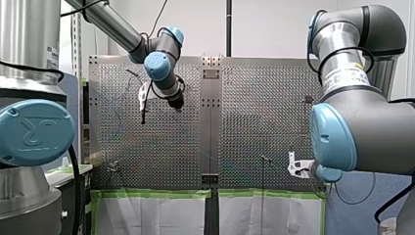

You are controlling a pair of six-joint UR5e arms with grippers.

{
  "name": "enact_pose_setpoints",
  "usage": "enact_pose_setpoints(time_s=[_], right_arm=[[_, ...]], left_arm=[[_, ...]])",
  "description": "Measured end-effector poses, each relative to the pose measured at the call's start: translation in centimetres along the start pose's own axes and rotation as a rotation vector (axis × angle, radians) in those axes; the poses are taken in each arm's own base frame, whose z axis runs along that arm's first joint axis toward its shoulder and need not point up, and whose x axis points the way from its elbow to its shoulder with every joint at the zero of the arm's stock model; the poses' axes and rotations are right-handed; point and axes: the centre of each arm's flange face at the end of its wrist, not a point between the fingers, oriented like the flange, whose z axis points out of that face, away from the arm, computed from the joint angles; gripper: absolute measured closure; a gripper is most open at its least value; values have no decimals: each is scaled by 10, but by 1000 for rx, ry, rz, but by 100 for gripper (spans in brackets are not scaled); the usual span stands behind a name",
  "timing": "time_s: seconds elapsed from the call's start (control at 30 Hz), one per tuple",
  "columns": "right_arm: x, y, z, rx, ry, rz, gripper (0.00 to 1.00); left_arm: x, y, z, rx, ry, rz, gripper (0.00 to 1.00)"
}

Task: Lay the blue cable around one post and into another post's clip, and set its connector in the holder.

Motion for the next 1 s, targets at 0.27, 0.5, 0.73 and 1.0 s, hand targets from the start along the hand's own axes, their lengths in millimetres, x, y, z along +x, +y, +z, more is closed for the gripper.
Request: enact_pose_setpoints(time_s=[0.27,0.5,0.73,1.0], right_arm=[[5,1,-1,-4,9,1,100],[-2,1,-2,-5,3,1,100],[-7,0,-4,-4,-4,0,100],[-8,0,-4,-3,-2,-1,100]], left_arm=[[35,-35,5,128,37,-45,0],[51,-66,10,200,27,-60,0],[61,-110,13,308,7,-96,0],[75,-157,14,405,-25,-126,0]])
